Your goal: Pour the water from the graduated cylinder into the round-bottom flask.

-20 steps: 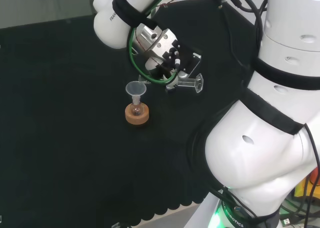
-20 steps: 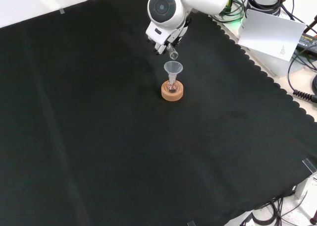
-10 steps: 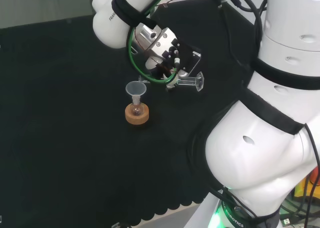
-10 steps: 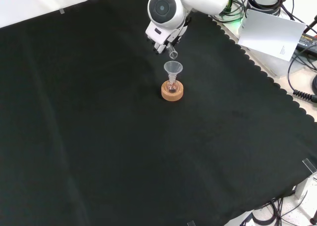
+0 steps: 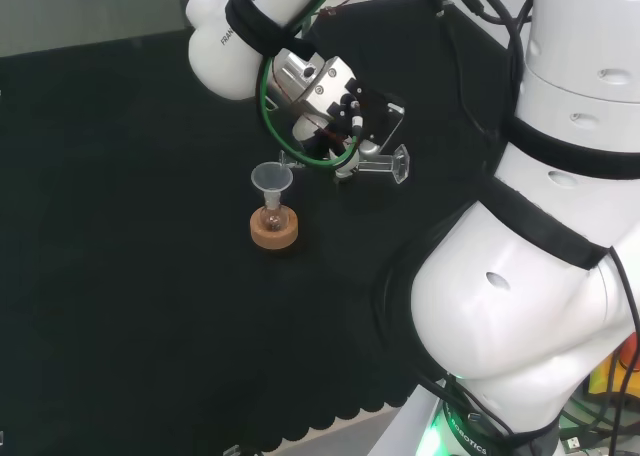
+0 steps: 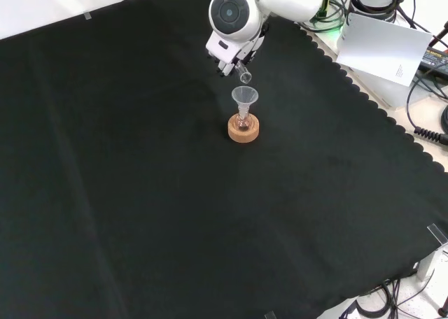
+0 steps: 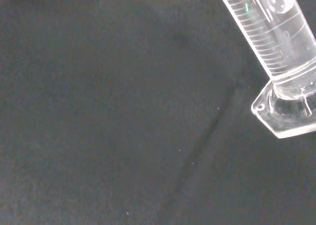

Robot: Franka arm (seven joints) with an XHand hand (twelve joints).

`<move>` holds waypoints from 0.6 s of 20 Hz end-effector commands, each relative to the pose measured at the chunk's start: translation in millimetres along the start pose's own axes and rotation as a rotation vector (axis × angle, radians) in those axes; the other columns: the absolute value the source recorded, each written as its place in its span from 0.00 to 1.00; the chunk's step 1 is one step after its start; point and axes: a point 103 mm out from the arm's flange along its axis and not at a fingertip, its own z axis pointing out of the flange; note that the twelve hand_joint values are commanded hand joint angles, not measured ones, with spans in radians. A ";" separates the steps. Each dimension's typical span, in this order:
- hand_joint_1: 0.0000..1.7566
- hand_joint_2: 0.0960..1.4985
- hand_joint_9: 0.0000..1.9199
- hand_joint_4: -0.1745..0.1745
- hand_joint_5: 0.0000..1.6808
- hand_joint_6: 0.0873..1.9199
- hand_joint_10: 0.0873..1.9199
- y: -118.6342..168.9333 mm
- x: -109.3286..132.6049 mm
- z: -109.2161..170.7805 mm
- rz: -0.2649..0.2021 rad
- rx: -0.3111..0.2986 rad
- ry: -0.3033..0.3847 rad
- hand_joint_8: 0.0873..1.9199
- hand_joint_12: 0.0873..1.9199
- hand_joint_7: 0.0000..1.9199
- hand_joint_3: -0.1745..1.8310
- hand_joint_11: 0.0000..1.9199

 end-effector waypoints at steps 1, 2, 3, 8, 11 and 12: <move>0.72 0.72 0.74 0.00 0.59 0.49 0.00 -3.4 -13.1 8.4 0.067 0.033 -0.049 0.48 0.43 0.54 0.09 0.55; 0.72 0.72 0.74 0.00 0.59 0.49 0.00 -4.0 -13.8 8.3 0.074 0.039 -0.059 0.48 0.43 0.54 0.09 0.55; 0.72 0.72 0.74 0.00 0.59 0.49 0.00 -4.2 -9.6 4.4 0.083 0.045 -0.070 0.48 0.43 0.54 0.09 0.55; 0.72 0.72 0.74 0.00 0.59 0.49 0.00 -3.0 11.0 -12.3 0.112 0.075 -0.127 0.48 0.43 0.53 0.09 0.55; 0.72 0.72 0.74 0.00 0.59 0.49 0.00 -1.4 22.0 -20.8 0.121 0.074 -0.149 0.48 0.43 0.53 0.09 0.55; 0.72 0.72 0.74 0.00 0.59 0.49 0.00 -0.9 23.6 -21.9 0.120 0.074 -0.146 0.48 0.43 0.53 0.09 0.55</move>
